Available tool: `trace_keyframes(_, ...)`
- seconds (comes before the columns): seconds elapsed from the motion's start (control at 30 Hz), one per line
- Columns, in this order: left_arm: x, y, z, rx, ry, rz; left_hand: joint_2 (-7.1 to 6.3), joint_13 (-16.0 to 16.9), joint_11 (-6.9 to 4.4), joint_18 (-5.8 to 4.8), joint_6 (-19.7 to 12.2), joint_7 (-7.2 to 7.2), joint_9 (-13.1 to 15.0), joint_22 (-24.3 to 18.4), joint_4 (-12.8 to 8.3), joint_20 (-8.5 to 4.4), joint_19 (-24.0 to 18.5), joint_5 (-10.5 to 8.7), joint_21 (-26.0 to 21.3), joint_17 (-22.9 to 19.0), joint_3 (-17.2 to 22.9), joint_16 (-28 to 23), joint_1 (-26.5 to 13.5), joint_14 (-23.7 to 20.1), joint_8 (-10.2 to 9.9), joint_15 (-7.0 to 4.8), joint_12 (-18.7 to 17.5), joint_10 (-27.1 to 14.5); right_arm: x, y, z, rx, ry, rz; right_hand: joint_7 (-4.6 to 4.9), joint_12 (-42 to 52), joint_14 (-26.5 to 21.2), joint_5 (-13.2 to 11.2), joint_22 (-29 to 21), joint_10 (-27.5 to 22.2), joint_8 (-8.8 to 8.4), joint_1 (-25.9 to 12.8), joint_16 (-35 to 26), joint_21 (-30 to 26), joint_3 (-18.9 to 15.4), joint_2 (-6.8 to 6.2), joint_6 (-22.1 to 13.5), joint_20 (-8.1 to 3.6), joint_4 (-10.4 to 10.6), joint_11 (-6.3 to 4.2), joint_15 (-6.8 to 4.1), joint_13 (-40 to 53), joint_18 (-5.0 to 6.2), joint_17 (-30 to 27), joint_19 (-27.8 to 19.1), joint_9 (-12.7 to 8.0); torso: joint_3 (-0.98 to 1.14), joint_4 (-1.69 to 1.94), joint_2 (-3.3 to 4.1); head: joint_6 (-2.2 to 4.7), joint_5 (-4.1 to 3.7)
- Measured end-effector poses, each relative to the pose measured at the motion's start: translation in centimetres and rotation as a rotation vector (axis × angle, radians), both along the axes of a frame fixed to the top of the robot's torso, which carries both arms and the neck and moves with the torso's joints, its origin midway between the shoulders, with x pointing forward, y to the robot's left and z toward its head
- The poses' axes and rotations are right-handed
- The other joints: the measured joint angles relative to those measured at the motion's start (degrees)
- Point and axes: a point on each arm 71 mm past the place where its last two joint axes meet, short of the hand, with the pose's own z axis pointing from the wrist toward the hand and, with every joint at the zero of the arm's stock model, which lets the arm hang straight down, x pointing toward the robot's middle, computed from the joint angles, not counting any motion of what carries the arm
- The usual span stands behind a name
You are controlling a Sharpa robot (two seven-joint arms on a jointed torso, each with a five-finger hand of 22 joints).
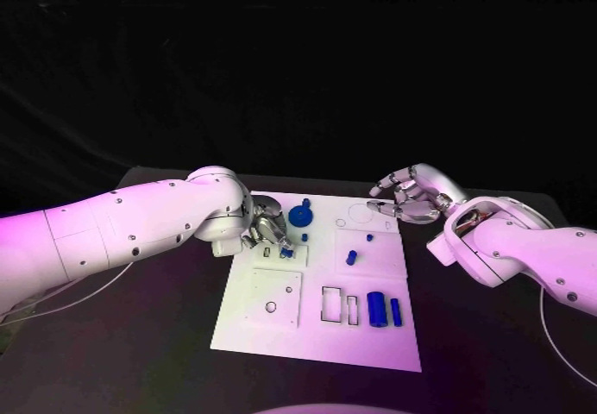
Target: Assemble the parts on the task board
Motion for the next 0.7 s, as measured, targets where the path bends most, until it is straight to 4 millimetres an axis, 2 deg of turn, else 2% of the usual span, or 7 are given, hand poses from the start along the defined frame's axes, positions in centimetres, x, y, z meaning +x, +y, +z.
trace_keyframes(0.13, -0.3, 0.3, 0.2, -0.036, -0.017, 0.033, 0.15, 0.69, -0.26, 0.00, 0.09, 0.09, 0.00, 1.06, -0.16, -0.11, 0.51, 1.31, 0.27, 0.00, -0.16, 0.22, -0.15, 0.00, 0.00, 0.00, 0.37, 0.69, -0.1, -0.1, 0.0, 0.000, 0.000, 0.000, 0.00, 0.00, 0.00, 0.00, 0.00, 0.00, 0.00, 0.00, 0.00, 0.00, 0.00, 0.00, 0.00, 0.00, 0.00, 0.00, 0.00, 0.00, 0.00, 0.00, 0.00, 0.00, 0.01, 0.03, -0.01, 0.07, 0.03)
trace_keyframes(0.47, -1.1, 1.0, 0.1, -0.062, -0.081, 0.080, -0.17, 1.49, -0.57, 0.01, 0.30, 0.29, 0.00, 2.58, -0.16, -0.23, 1.44, 1.70, 0.89, 0.00, -0.16, 0.22, -0.47, -0.20, 0.00, -0.21, 0.87, 1.42, -0.1, -0.4, 0.0, 0.000, 0.000, -0.005, 0.00, 0.00, 0.00, 0.23, -0.01, -0.21, 0.00, 0.00, -0.22, -0.27, 0.00, 0.00, 0.00, 0.00, 0.00, -0.21, 0.00, -0.40, 0.00, -0.01, 0.00, -0.01, -0.02, 0.04, -0.02, -0.02, 0.36)
trace_keyframes(0.7, -1.2, 1.1, -0.2, -0.033, -0.129, 0.077, -0.26, 1.79, -0.58, 0.01, 0.50, 0.48, 0.00, 3.08, -0.16, -0.52, 1.73, 2.00, 1.15, 0.00, -0.16, 0.22, -0.55, 0.01, 0.31, -0.42, 0.87, 1.58, -0.1, -0.5, 0.0, 0.000, -0.001, -0.006, 0.00, -0.33, 0.00, 0.23, -0.01, -0.41, 0.00, 0.00, -0.22, -0.60, -0.17, 0.00, 0.00, 0.00, 0.16, -0.41, 0.00, -0.72, 0.00, -0.01, 0.00, -0.01, -0.04, 0.19, -0.18, -0.24, 0.49)
